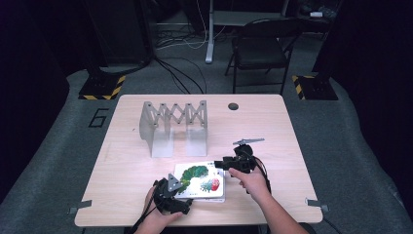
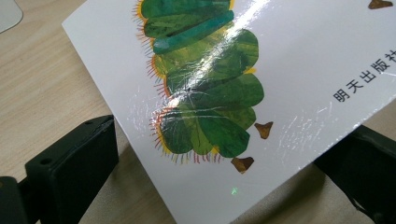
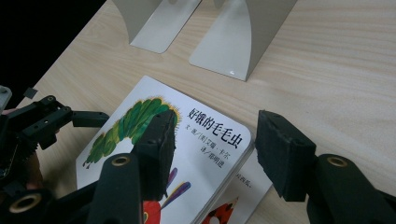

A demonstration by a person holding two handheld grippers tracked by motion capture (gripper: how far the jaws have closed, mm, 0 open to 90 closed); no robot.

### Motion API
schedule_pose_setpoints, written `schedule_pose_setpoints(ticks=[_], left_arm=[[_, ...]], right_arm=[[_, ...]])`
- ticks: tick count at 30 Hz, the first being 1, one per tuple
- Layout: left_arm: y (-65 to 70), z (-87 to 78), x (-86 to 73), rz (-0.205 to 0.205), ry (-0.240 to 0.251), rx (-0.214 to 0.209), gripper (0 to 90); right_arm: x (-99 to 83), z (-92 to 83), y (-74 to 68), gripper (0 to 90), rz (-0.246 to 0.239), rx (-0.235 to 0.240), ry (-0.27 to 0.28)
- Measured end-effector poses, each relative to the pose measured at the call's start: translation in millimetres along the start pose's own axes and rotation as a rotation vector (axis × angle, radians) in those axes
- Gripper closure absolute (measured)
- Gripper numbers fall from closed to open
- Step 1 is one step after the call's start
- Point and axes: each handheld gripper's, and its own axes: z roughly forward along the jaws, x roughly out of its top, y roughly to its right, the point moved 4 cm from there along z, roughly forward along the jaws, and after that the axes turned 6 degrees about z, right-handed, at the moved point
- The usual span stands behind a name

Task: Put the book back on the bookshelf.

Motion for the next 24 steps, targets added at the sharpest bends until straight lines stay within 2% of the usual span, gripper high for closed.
schedule_pose_setpoints(ticks=[3,6,12,19,24], left_arm=[[0.5,-0.2,0.6,0.01,0.004,0.007,0.1],[1.5,-1.3,1.9,0.042,0.004,0.026,0.7],[2.4,-1.6,2.3,0.047,0.008,0.029,1.2],[4.0,-2.9,3.5,0.075,0.004,0.031,2.0],[6.0,-3.5,4.4,0.098,0.014,0.049,2.9]], right_arm=[[0.0,0.5,0.5,47.5,0.007,0.003,-0.001],[0.2,1.1,0.5,47.5,0.002,0.001,0.001],[0.1,1.7,0.3,47.5,0.001,0.002,-0.001],[0.2,2.1,0.5,47.5,-0.001,0.0,-0.002],[0.2,2.1,0.7,47.5,-0.002,-0.001,-0.002]])
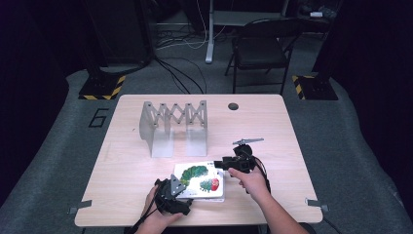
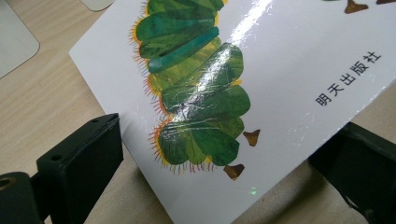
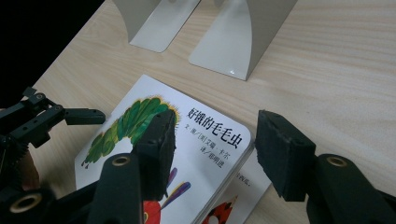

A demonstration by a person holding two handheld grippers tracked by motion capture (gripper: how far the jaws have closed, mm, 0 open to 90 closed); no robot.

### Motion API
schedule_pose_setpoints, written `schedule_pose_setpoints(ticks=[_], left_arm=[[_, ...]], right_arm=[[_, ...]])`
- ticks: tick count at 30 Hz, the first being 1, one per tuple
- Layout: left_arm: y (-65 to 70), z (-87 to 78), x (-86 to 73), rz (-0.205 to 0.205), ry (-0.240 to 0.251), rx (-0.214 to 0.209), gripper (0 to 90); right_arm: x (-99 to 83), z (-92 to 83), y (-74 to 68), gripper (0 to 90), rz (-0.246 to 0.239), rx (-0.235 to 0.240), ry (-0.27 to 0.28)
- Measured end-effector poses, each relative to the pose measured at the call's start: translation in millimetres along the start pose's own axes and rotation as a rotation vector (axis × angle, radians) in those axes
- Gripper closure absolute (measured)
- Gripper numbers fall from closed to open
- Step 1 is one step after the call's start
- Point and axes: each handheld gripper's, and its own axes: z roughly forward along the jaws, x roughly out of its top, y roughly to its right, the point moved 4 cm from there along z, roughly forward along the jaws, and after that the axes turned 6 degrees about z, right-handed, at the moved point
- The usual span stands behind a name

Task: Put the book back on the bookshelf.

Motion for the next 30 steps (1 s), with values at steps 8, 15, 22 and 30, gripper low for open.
schedule_pose_setpoints(ticks=[8,15,22,30], left_arm=[[2.9,-1.7,1.6,0.046,0.01,0.017,5.3],[6.8,-3.7,3.3,0.091,0.021,0.035,10.1],[9.1,-5.0,3.5,0.11,0.021,0.039,12.9],[9.1,-4.7,3.3,0.101,0.031,0.032,13.7]], right_arm=[[-0.1,0.3,0.2,47.5,-0.001,0.001,-0.001],[0.0,1.5,0.8,47.5,0.007,-0.003,-0.003],[0.5,3.0,1.5,47.4,0.01,-0.002,-0.003],[-0.4,6.4,5.3,46.4,0.008,0.002,-0.01]])
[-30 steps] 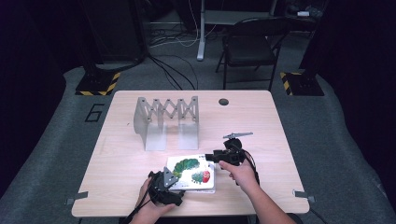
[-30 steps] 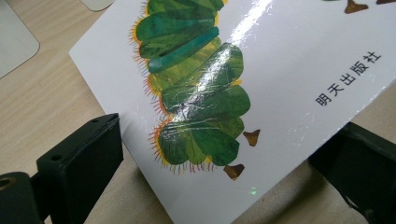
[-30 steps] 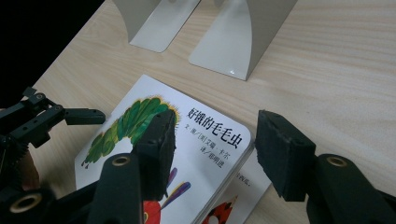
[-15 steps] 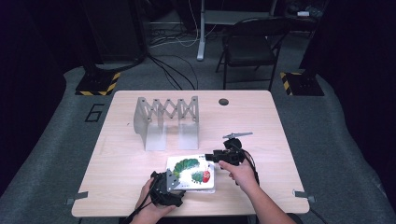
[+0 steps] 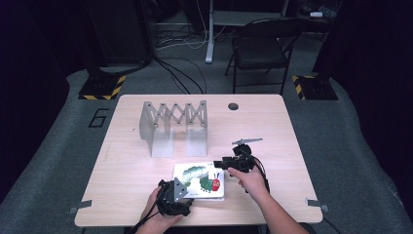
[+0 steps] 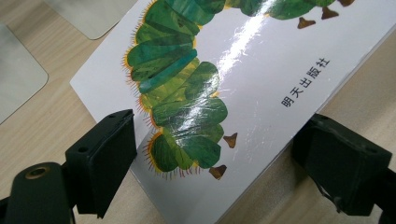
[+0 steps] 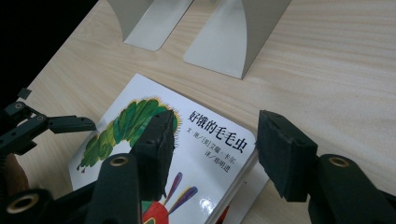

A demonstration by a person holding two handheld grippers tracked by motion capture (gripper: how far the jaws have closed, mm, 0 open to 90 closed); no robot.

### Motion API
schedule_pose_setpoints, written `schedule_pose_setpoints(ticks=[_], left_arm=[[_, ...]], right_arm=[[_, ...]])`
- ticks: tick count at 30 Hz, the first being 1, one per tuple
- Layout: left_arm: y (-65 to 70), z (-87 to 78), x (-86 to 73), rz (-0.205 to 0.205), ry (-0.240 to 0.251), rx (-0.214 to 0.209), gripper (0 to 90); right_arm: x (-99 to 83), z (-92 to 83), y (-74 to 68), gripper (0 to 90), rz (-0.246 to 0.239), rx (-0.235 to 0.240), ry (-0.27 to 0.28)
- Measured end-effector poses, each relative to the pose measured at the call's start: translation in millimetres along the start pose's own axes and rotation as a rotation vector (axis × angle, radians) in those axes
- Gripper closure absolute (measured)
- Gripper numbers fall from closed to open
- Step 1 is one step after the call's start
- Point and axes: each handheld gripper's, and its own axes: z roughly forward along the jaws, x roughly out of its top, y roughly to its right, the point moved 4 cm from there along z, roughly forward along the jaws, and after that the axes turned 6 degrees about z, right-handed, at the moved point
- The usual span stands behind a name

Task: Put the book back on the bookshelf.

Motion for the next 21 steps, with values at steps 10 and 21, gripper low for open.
schedule_pose_setpoints(ticks=[10,21], left_arm=[[3.4,2.3,1.5,-0.038,0.014,0.034,13.9],[3.7,3.1,1.7,-0.04,0.018,0.045,13.9]], right_arm=[[5.0,-4.3,6.1,38.7,0.022,-0.04,0.005],[23.1,9.4,11.8,36.5,0.063,-0.049,-0.064]])
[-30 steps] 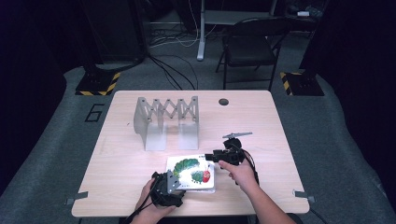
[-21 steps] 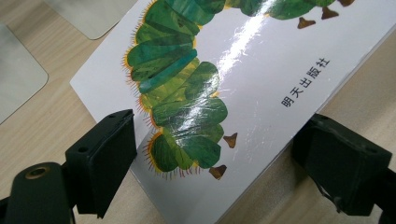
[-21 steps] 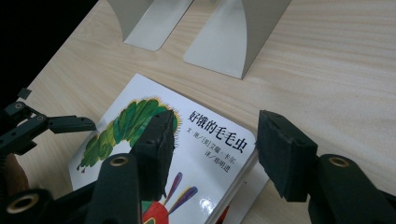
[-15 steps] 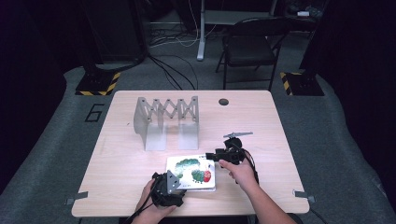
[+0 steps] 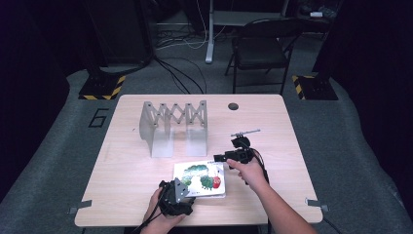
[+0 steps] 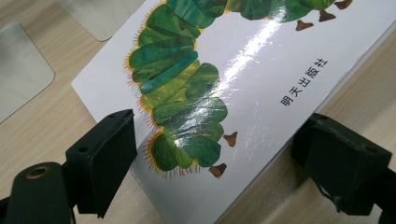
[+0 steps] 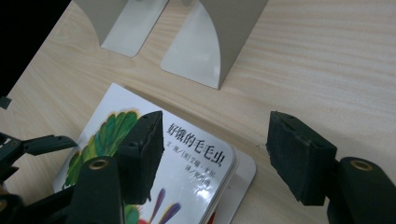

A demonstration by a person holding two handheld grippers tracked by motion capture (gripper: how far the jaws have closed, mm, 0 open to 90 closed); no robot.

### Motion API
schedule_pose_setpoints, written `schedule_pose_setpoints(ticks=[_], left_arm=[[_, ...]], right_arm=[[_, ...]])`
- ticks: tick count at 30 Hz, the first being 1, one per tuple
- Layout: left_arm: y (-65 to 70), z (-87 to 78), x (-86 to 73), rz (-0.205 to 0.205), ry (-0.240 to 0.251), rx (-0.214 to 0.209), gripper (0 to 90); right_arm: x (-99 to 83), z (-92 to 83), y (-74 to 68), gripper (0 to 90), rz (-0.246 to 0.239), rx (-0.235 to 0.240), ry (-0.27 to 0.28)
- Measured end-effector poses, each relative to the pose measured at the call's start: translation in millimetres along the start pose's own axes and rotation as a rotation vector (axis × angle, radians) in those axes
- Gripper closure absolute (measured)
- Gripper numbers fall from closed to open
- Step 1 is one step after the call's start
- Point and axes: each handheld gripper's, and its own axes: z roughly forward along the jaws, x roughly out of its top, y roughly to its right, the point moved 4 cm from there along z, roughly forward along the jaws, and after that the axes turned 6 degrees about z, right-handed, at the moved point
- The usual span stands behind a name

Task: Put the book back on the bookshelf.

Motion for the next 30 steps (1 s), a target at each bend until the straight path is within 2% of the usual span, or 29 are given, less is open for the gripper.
schedule_pose_setpoints(ticks=[1,2,4,5,7,11,15,20,23,25,27,30], left_arm=[[0.1,0.1,0.0,-0.002,0.002,0.001,13.9],[0.1,0.2,0.0,-0.002,0.005,0.005,13.9],[0.1,0.1,-0.2,-0.002,0.003,0.006,13.9],[0.1,0.1,-0.2,-0.002,0.003,0.005,13.9],[0.0,0.1,-0.3,-0.002,0.004,0.006,13.9],[0.0,0.1,-0.3,0.0,0.004,0.005,13.9],[0.0,0.0,-0.5,0.0,0.005,0.005,13.9],[-0.2,0.3,-0.4,0.0,0.008,0.006,13.9],[-0.3,0.5,-0.3,-0.001,0.009,0.006,13.9],[-0.4,0.3,-0.4,-0.001,0.008,-0.004,13.9],[-0.5,0.1,-0.5,0.001,0.008,-0.006,13.9],[-0.7,-0.1,-0.7,0.002,0.006,-0.005,13.8]], right_arm=[[0.5,4.8,4.7,36.6,-0.001,0.008,-0.001],[-1.4,12.5,8.8,36.7,0.026,0.016,-0.016],[-2.7,16.3,10.0,37.1,0.024,0.026,-0.009],[-6.1,21.9,10.2,37.7,0.036,0.049,-0.019],[-7.5,26.4,8.1,37.6,0.016,0.049,-0.031],[-10.3,31.6,4.3,37.2,0.01,0.057,-0.044],[-12.0,32.4,2.9,37.2,0.001,0.062,-0.048],[-13.0,33.2,2.5,37.0,0.011,0.076,-0.061],[-16.6,34.4,0.1,37.7,0.017,0.106,-0.092],[-17.0,34.3,-1.7,37.8,0.018,0.101,-0.092],[-17.2,32.9,-3.1,38.2,0.0,0.09,-0.089],[-17.4,32.8,-1.8,39.3,0.017,0.095,-0.096]])
